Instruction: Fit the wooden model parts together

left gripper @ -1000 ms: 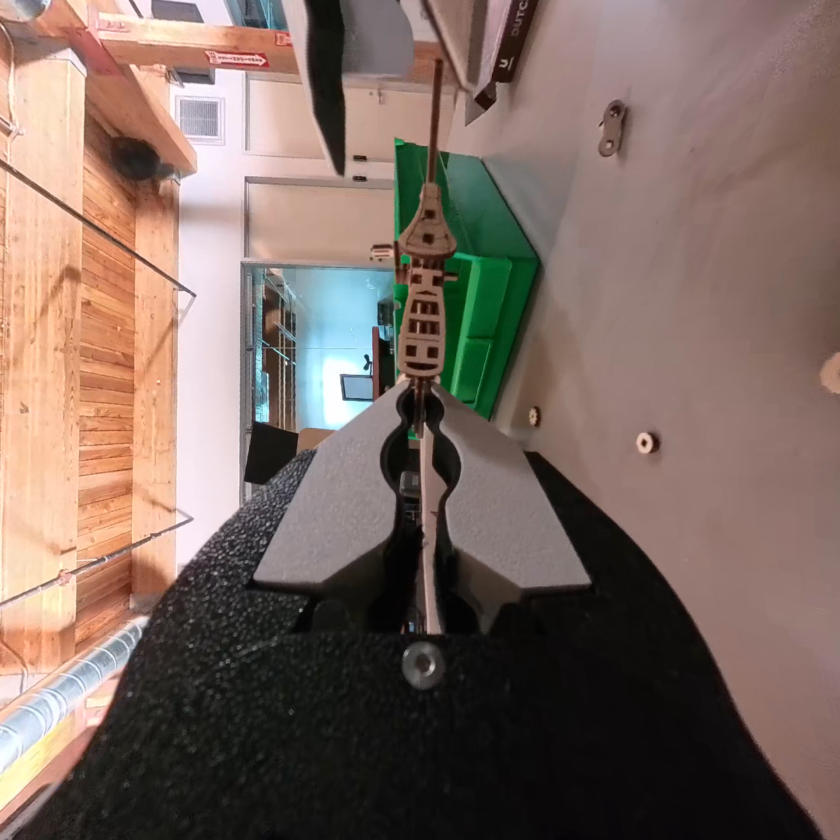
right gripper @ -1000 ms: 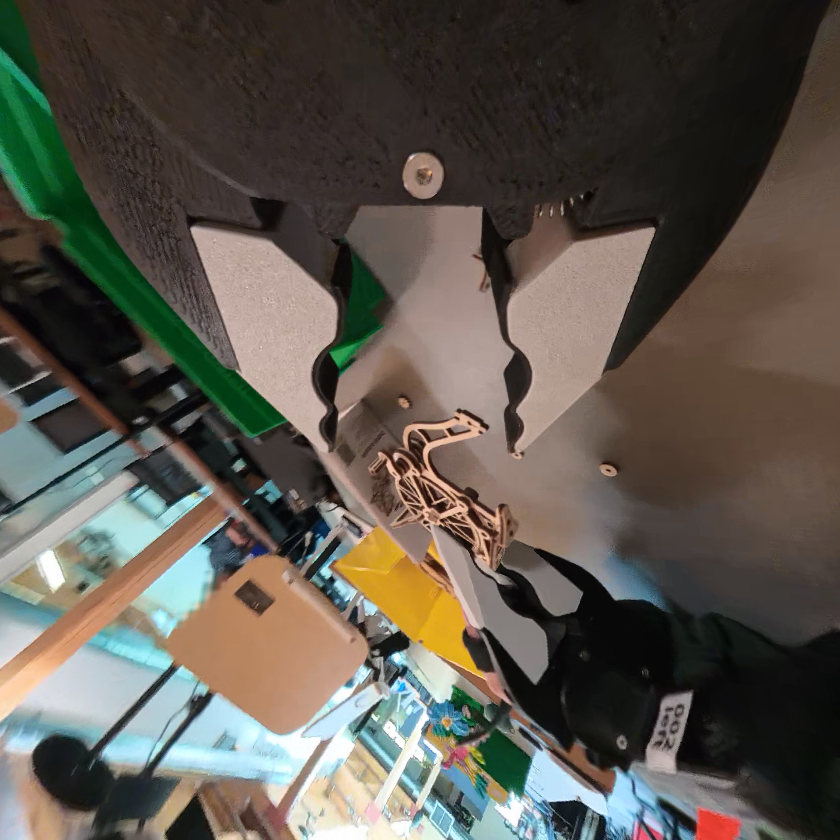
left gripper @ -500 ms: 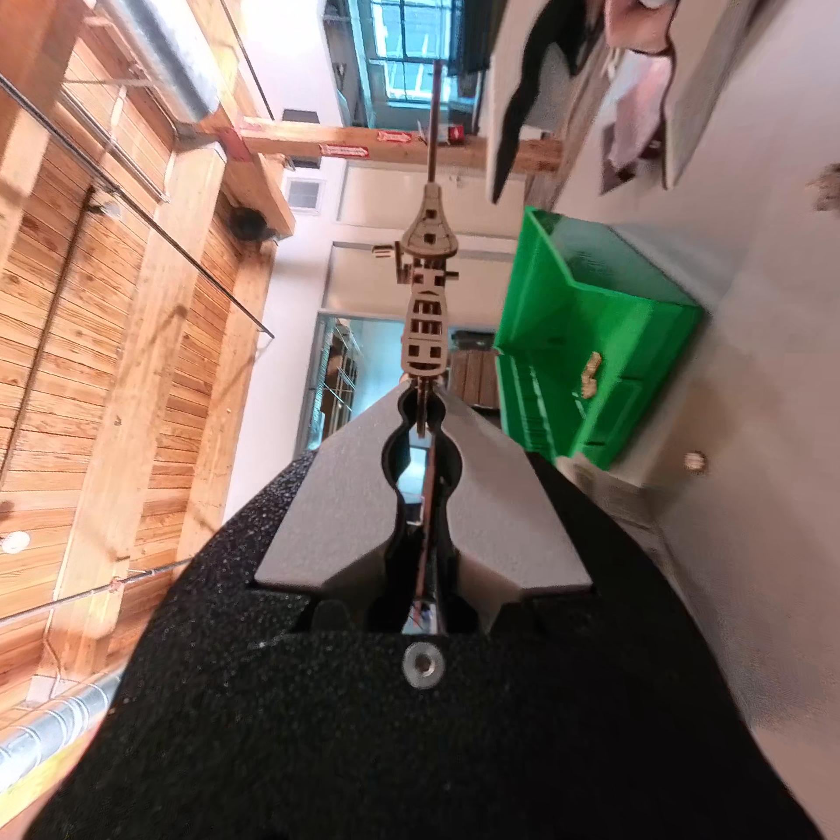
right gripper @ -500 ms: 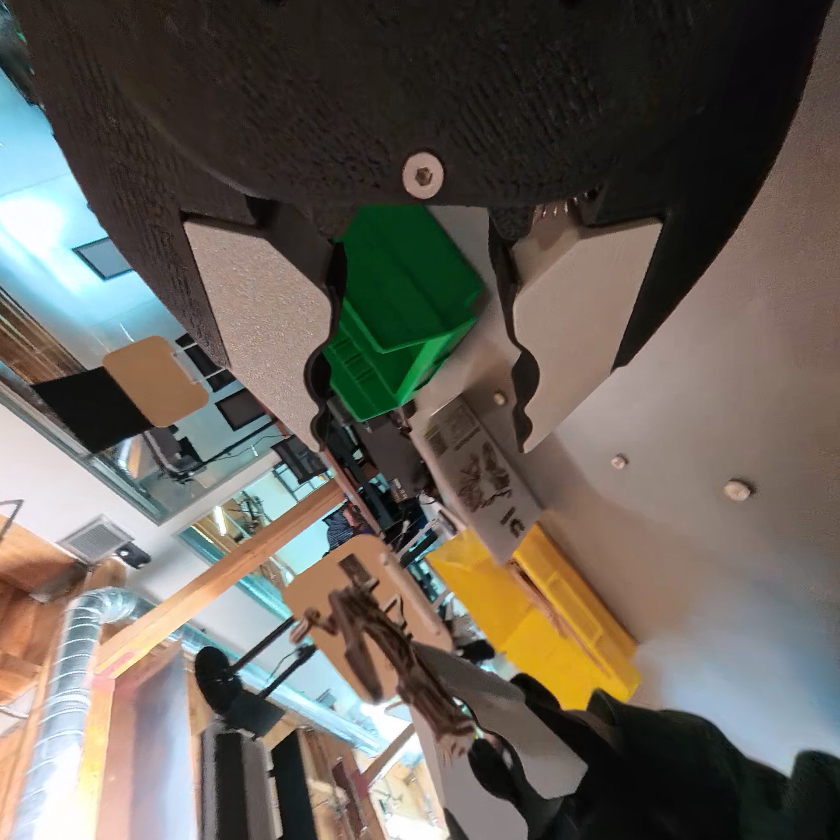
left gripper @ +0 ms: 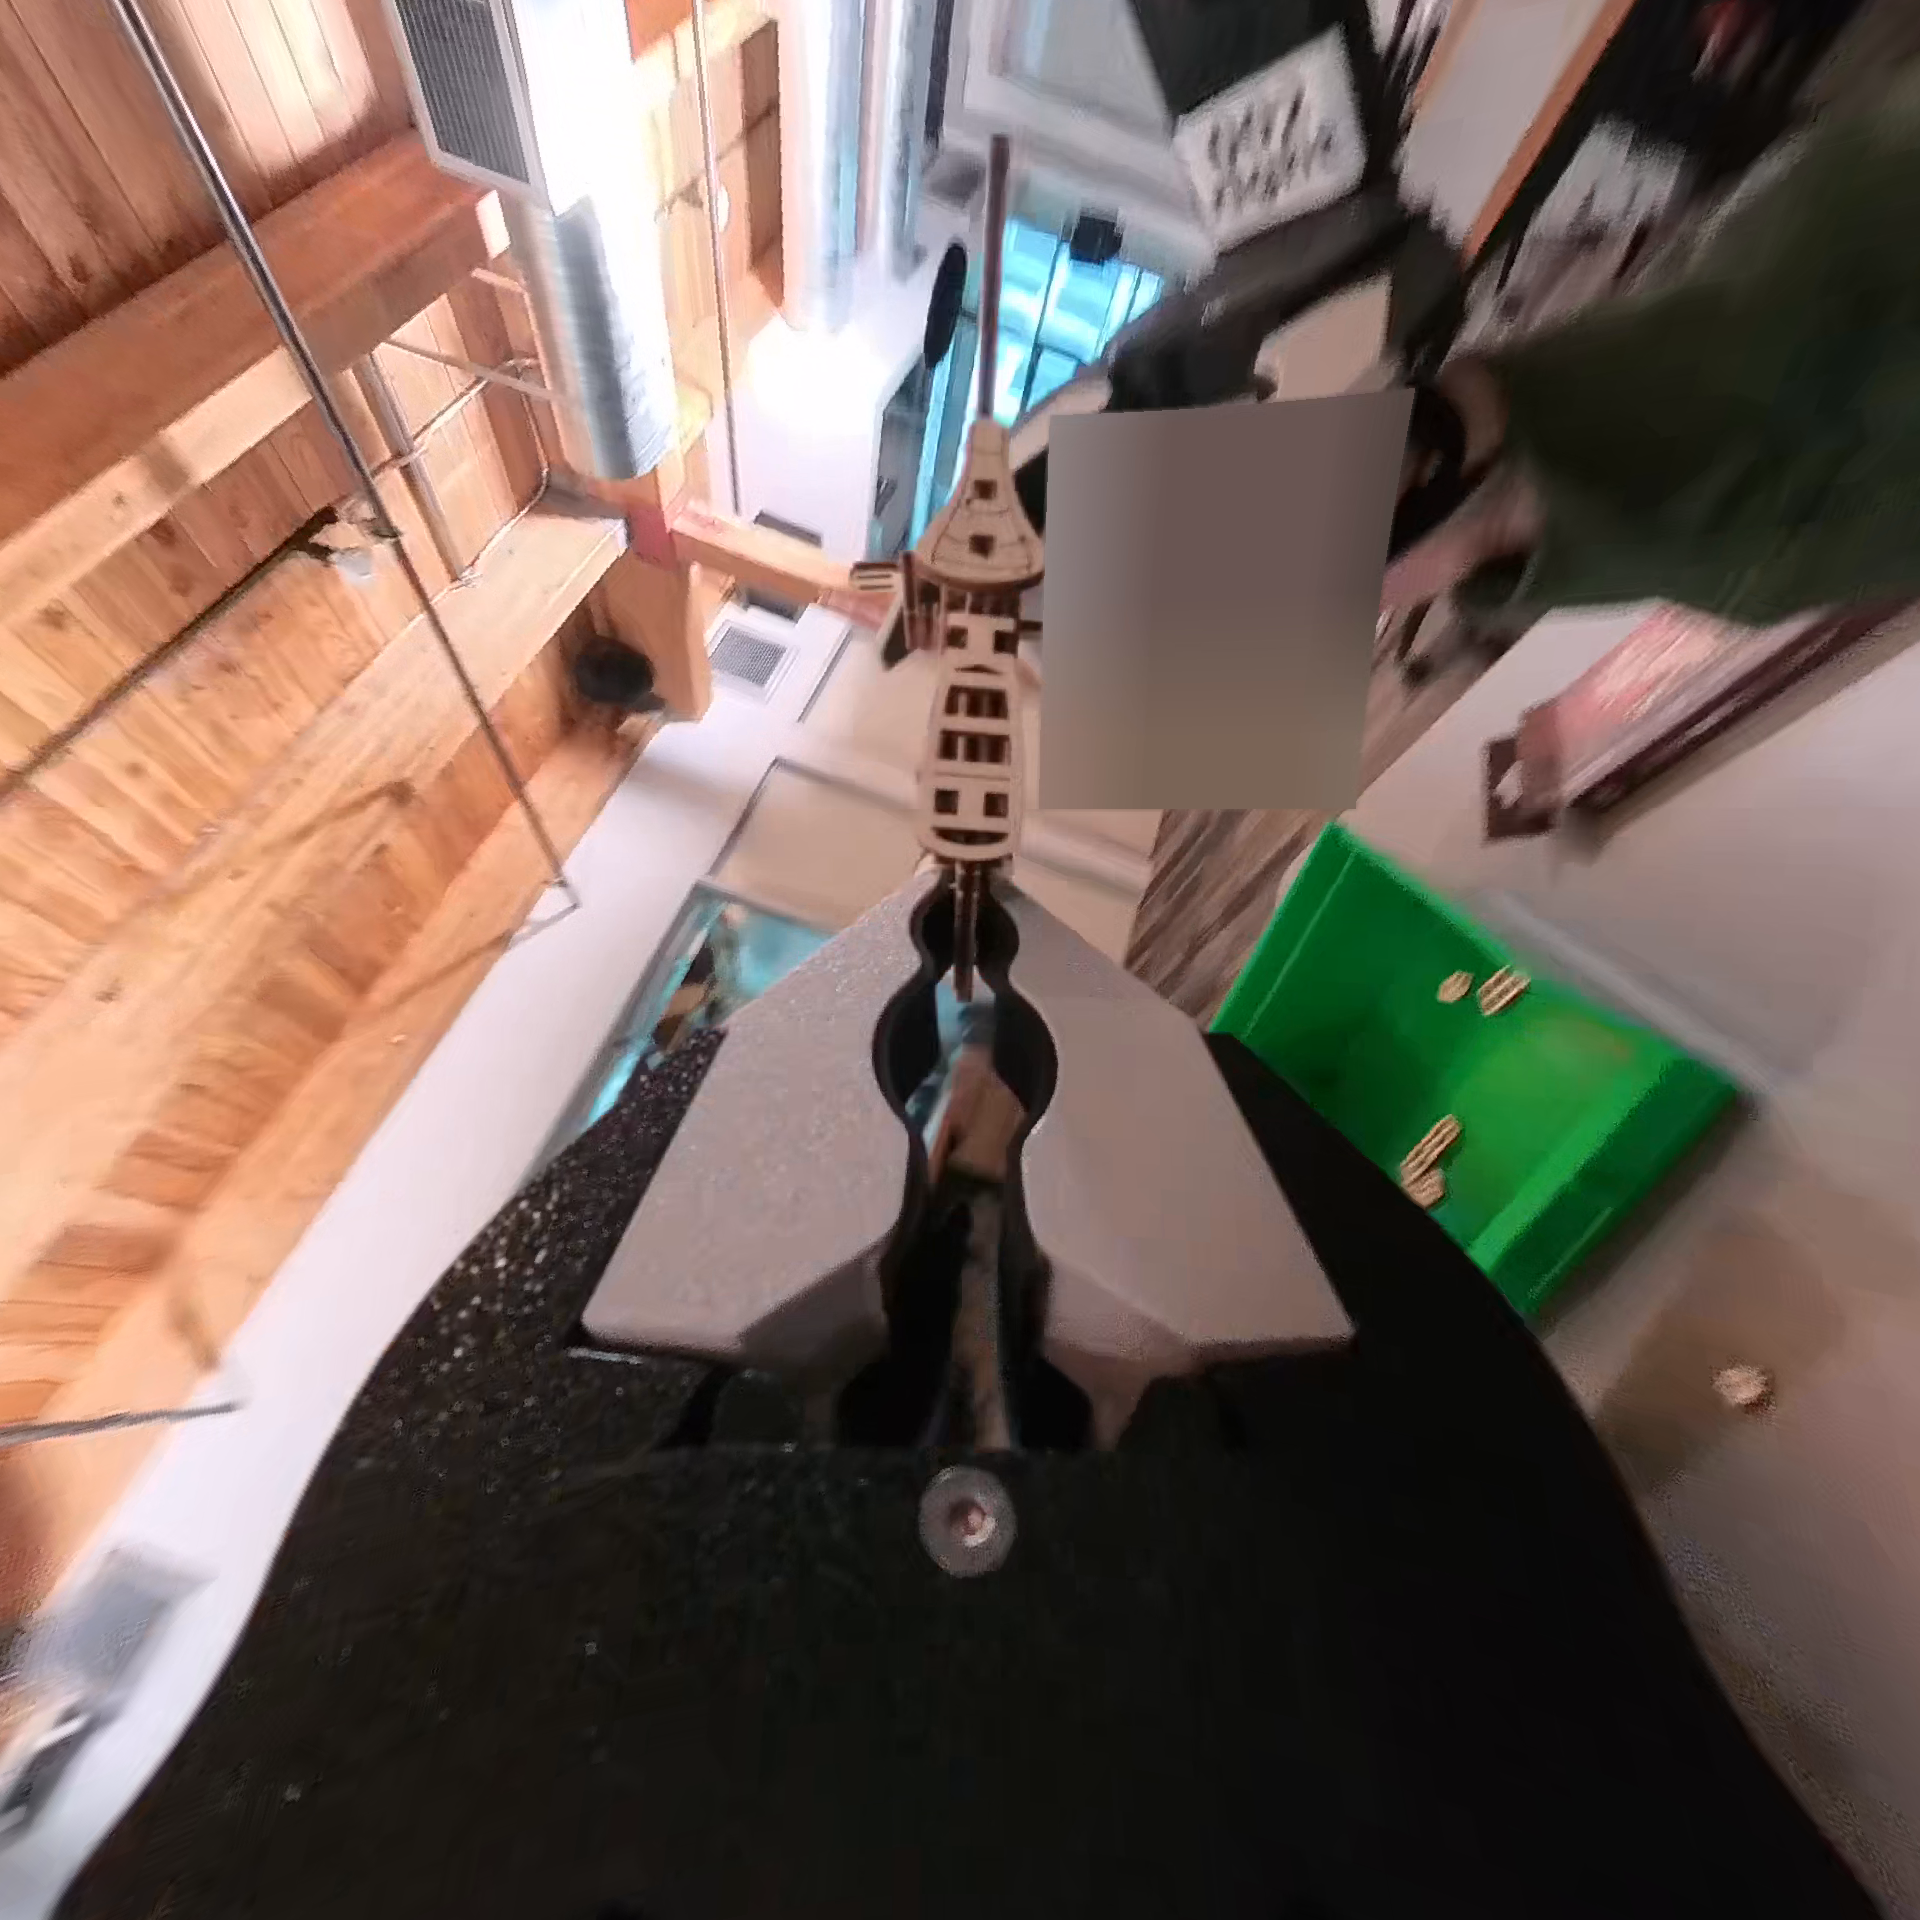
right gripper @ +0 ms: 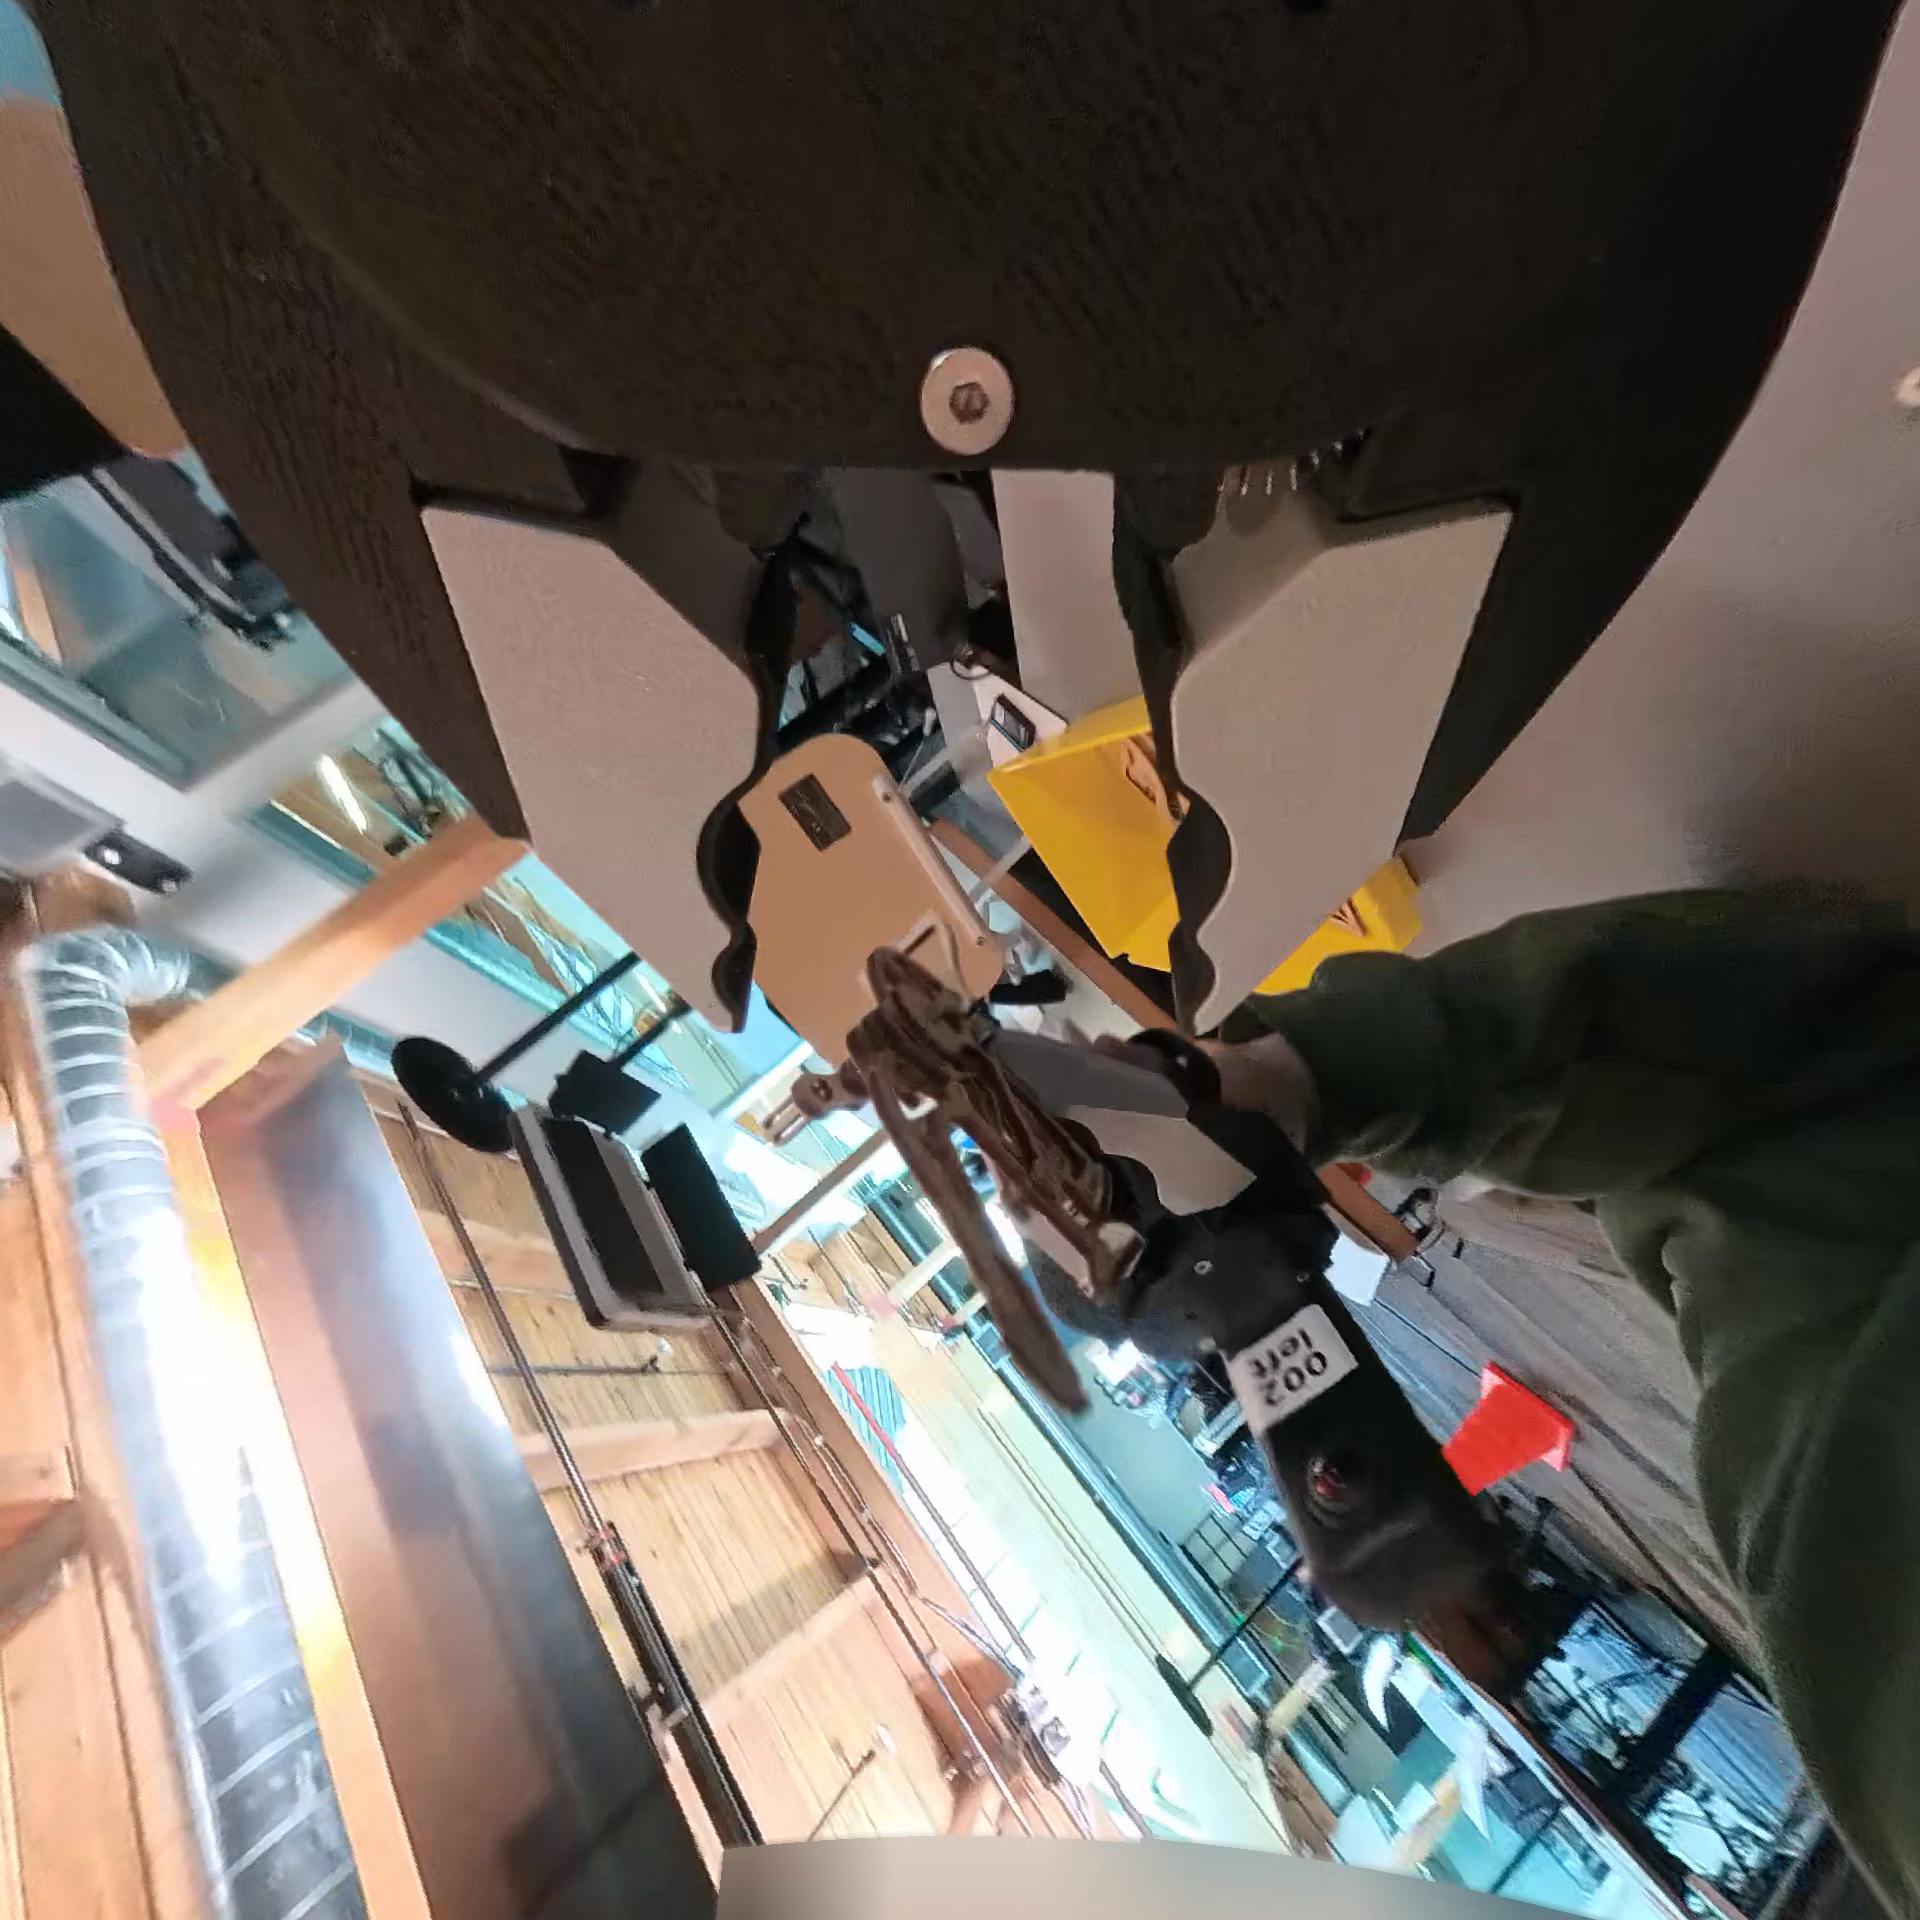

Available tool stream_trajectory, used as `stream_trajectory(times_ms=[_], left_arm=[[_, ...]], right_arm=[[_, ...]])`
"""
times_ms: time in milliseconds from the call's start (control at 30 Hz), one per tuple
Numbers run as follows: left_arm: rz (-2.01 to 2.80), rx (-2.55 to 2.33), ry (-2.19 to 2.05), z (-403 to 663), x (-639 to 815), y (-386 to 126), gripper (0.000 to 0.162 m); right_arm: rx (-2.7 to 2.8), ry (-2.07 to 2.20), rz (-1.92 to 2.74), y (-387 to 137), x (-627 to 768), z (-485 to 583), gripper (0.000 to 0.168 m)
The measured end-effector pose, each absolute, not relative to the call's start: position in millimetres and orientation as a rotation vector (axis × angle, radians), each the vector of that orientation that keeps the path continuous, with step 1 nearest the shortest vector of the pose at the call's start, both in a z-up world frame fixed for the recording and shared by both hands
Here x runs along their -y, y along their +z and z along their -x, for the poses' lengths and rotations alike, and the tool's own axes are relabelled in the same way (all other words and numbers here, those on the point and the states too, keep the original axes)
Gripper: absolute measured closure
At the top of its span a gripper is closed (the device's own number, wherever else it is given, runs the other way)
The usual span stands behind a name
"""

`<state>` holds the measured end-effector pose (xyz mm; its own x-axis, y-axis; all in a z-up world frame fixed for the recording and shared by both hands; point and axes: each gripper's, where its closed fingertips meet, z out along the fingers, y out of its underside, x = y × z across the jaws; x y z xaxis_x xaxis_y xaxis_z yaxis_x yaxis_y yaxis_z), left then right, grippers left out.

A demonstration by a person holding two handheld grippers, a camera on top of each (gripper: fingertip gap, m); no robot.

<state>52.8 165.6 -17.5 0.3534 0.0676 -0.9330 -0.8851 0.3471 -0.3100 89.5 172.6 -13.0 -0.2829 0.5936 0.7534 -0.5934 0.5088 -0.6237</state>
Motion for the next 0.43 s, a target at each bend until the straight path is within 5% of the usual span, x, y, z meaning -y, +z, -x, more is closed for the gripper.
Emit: stream_trajectory(times_ms=[33,433], left_arm=[[0.997,-1.015,0.713,-54,-162,-20,0.162],[1.038,-1.121,0.438,-52,-163,-40,0.162]], right_arm=[[1.472,1.147,-0.015,-15,-167,-84,0.089],[1.564,1.278,-0.117,-31,-154,-71,0.129]])
